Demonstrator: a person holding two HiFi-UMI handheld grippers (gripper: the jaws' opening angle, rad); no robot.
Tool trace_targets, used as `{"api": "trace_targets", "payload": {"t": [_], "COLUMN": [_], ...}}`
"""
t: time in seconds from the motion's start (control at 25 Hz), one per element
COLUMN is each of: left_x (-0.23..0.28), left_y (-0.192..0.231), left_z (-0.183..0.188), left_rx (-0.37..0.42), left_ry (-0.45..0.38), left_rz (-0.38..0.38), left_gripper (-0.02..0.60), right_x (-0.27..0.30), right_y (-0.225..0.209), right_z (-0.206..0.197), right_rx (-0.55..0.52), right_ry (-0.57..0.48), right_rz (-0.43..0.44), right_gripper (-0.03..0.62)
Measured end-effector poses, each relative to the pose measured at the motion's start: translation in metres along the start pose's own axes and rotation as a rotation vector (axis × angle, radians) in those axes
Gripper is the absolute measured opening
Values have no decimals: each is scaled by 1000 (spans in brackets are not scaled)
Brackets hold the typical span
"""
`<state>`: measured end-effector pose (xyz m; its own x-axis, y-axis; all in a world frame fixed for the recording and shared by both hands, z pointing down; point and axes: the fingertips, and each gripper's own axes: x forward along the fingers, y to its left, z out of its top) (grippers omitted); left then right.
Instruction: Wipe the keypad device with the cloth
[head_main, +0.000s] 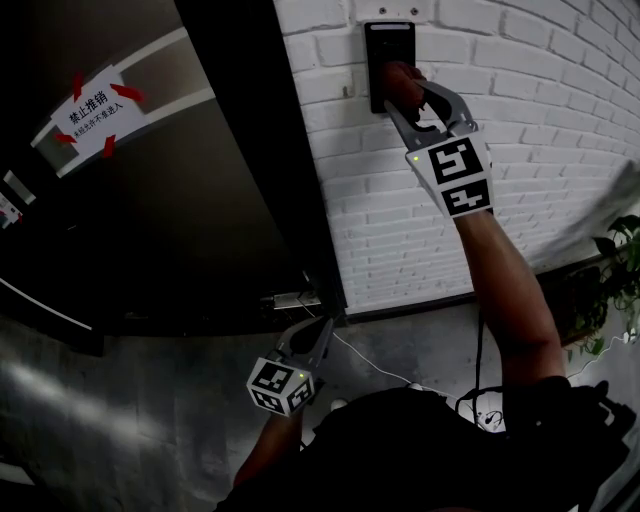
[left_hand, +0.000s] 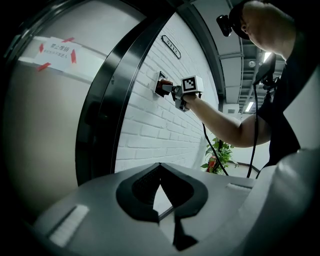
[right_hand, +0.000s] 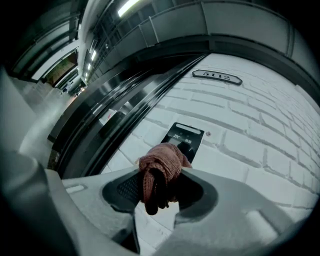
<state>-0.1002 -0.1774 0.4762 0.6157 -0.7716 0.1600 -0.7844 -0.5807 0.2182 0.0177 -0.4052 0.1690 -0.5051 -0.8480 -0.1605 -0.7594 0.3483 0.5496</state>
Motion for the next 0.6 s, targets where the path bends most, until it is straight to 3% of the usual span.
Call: {"api": "trace_targets", "payload": {"t": [0.6], "left_x": [-1], "left_y": [-3], "left_z": [1], "left_rx": [0], "left_ry": [-2], "left_rz": [-7], "left_gripper": [17], "right_x": [-5], "right_y": [20], "right_z": [-26], "right_rx": [68], "right_ry": [76], "right_rz": [48], "right_gripper": [146]}}
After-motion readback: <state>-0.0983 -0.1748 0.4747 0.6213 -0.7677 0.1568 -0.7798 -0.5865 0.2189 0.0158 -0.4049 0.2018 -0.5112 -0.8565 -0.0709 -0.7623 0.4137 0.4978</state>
